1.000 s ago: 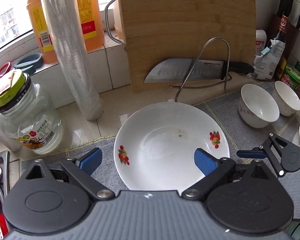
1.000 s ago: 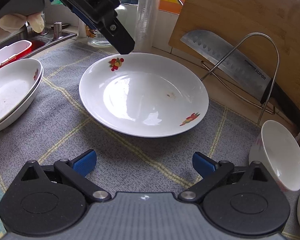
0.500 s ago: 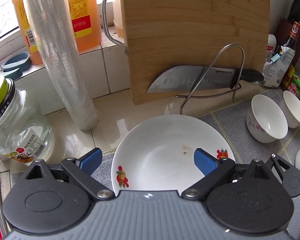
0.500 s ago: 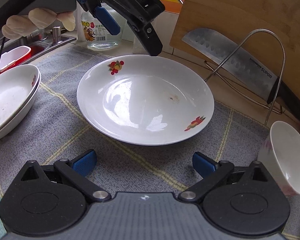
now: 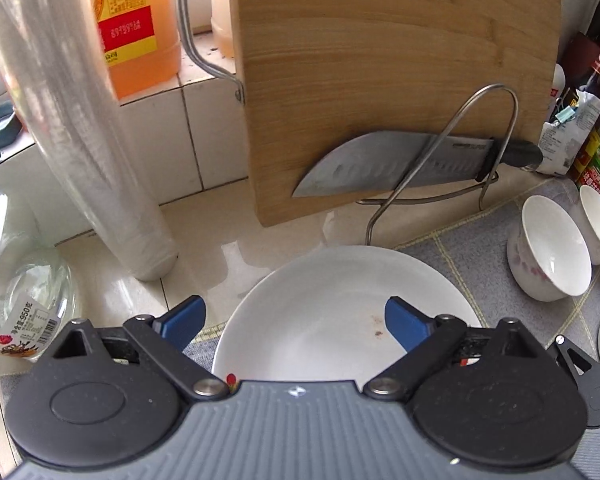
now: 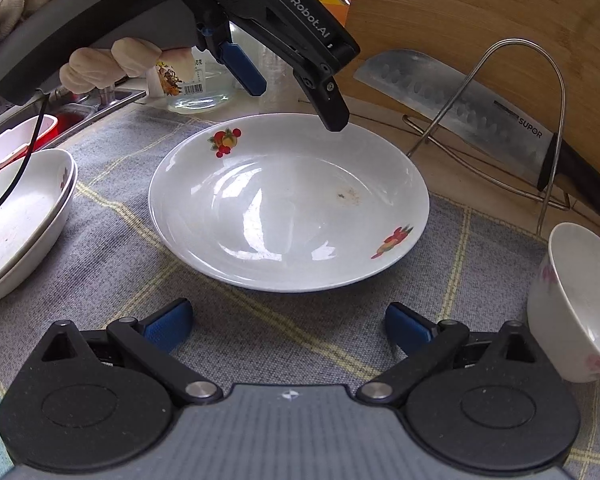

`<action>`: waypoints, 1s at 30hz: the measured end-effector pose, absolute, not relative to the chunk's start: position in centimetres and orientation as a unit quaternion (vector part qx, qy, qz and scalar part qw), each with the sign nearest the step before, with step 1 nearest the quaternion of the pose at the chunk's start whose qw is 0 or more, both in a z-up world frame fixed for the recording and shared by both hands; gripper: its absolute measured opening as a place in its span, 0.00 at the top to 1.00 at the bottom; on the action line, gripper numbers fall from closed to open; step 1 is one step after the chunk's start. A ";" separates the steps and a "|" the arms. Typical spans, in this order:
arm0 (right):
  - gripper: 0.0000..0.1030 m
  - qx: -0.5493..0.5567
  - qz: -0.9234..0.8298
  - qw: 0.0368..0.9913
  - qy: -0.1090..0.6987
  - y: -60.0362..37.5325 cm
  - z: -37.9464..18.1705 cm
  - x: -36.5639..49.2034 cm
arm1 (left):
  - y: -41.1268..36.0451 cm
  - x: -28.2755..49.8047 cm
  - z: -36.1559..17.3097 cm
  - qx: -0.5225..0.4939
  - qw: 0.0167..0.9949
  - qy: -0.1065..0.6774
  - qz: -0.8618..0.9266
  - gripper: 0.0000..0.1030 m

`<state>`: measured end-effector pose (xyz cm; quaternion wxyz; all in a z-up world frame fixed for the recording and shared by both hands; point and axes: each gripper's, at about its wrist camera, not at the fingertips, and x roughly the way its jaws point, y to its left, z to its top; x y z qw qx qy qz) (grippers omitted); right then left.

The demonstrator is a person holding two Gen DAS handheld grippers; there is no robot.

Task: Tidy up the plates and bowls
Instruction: 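Close the left gripper on the rim of that white plate, then lift the gripped white plate off the towel with the left gripper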

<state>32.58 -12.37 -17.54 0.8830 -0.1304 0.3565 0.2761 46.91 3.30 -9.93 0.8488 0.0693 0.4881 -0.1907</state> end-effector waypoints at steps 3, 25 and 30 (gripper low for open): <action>0.00 -0.131 0.278 0.883 0.356 -12.2 -17.5 32.9 | 3.2 47.5 -10.5 0.072 0.845 0.493 -0.194 0.12; 0.00 -0.136 0.274 0.884 0.353 -11.1 -17.6 34.8 | 3.0 50.2 -12.4 0.063 0.818 0.526 -0.225 0.30; 0.00 -0.145 0.271 0.886 0.348 -10.9 -17.5 34.8 | 2.7 50.5 -12.7 0.069 0.811 0.532 -0.234 0.31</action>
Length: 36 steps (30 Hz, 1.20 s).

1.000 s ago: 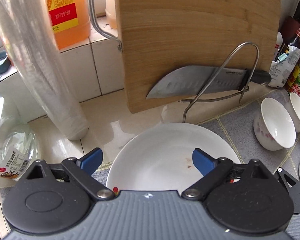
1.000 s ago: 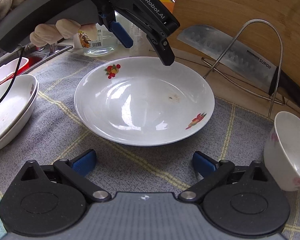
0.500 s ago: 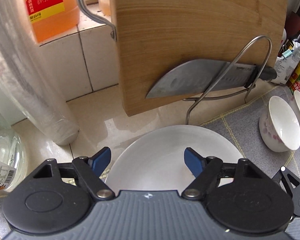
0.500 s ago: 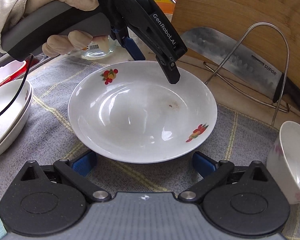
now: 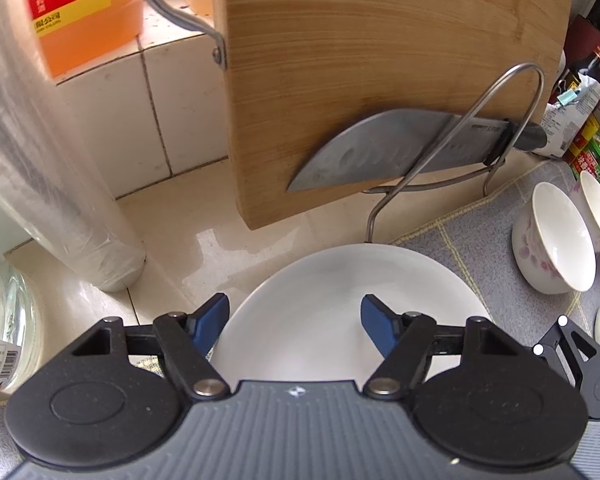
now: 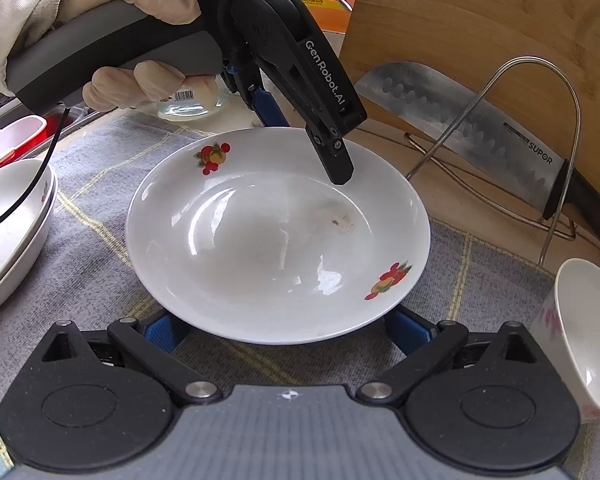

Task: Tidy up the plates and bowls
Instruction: 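Lift the gripped white plate off the towel with the left gripper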

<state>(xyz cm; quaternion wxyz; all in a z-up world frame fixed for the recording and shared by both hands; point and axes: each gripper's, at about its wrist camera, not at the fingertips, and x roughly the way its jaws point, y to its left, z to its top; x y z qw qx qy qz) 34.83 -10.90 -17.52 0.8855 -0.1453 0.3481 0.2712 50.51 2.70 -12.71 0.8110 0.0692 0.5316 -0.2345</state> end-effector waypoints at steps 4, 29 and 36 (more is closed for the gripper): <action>0.00 -0.153 0.275 0.884 0.345 -10.9 -17.5 34.7 | 2.7 50.6 -12.7 0.077 0.803 0.540 -0.241 0.31; 0.00 -0.159 0.304 0.872 0.349 -11.7 -17.1 34.2 | 3.8 49.2 -12.5 0.094 0.772 0.563 -0.281 0.28; 0.00 -0.153 0.308 0.868 0.357 -12.5 -17.0 33.8 | 3.6 48.1 -12.0 0.094 0.768 0.561 -0.295 0.28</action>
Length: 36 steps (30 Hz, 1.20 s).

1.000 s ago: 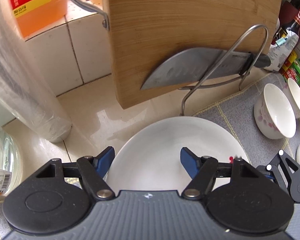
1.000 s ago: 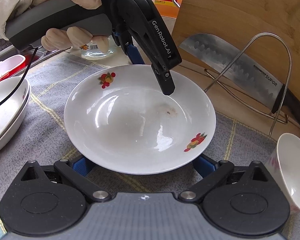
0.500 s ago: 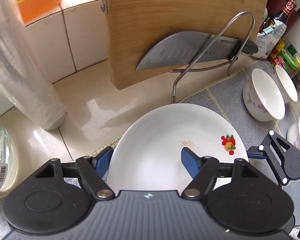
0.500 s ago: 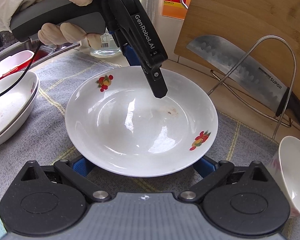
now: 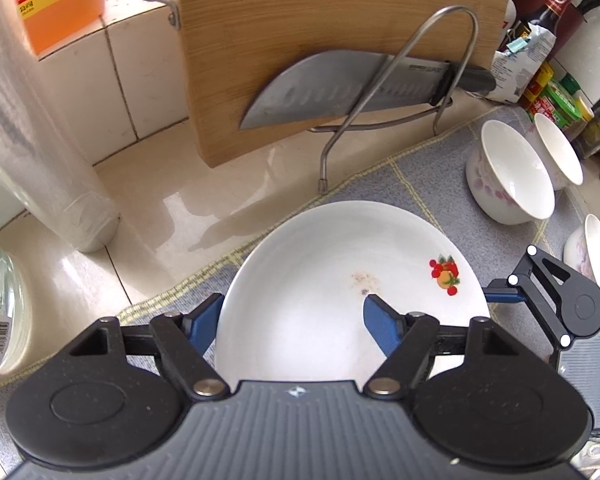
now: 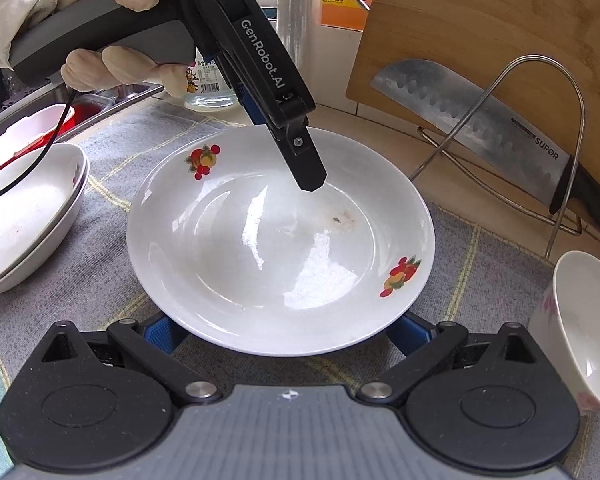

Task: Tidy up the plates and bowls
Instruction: 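Lift the gripped white plate off the towel with the left gripper, then carry the white plate with the left gripper toward the plate stack by the sink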

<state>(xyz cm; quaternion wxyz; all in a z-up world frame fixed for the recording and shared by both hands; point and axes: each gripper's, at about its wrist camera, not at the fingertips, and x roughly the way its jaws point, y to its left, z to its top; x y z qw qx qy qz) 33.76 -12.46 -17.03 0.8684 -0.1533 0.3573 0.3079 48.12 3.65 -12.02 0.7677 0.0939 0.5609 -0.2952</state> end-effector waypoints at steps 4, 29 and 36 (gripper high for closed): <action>0.00 -0.170 0.308 0.869 0.349 -12.7 -17.1 33.3 | 3.8 48.1 -12.4 0.090 0.762 0.568 -0.297 0.29; 0.00 -0.172 0.317 0.868 0.340 -13.0 -15.5 31.8 | 4.4 46.0 -10.4 0.085 0.767 0.557 -0.305 0.29; 0.00 -0.173 0.329 0.865 0.337 -12.8 -14.4 30.3 | 4.8 44.0 -9.1 0.083 0.776 0.552 -0.293 0.29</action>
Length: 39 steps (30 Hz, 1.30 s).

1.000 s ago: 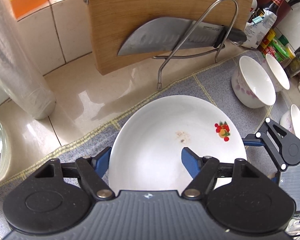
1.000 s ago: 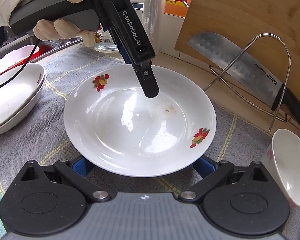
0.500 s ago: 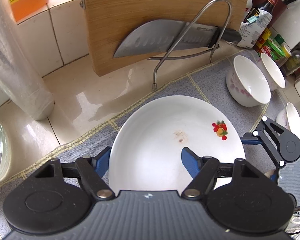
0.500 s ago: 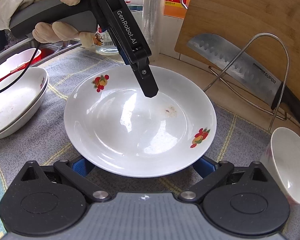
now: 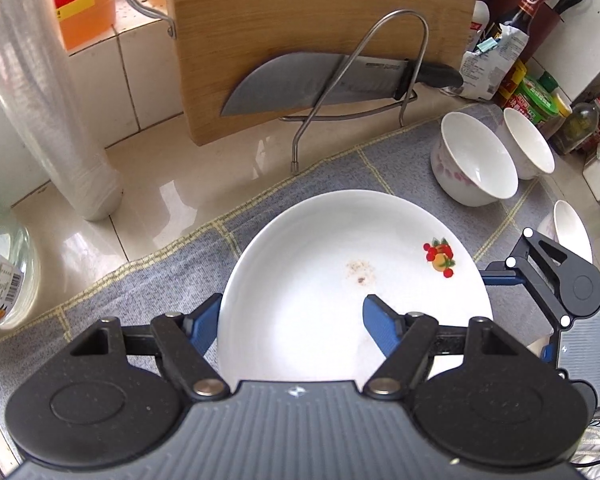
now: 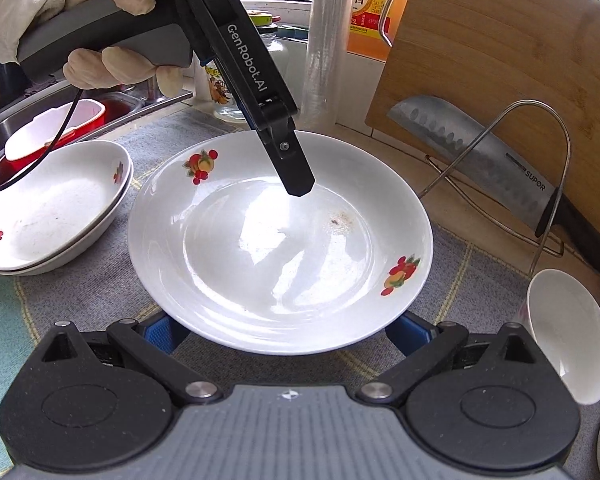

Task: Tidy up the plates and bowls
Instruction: 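Carry the white plate with the left gripper toward the plate stack by the sink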

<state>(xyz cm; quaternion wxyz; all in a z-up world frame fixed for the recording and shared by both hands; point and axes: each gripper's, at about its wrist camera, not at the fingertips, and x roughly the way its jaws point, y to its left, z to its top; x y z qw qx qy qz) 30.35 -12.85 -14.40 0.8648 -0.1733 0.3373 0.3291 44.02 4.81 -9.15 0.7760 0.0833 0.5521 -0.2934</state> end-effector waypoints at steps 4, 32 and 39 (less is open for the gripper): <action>0.00 -0.175 0.335 0.863 0.335 -12.8 -13.8 29.5 | 5.2 42.9 -8.5 0.077 0.783 0.548 -0.286 0.29; 0.00 -0.222 0.441 0.820 0.289 -6.3 -11.0 24.2 | 14.4 32.5 -4.8 0.010 0.835 0.524 -0.170 0.29; 0.00 -0.232 0.472 0.802 0.283 -4.3 -11.0 23.4 | 16.8 30.5 -5.0 -0.011 0.840 0.525 -0.136 0.29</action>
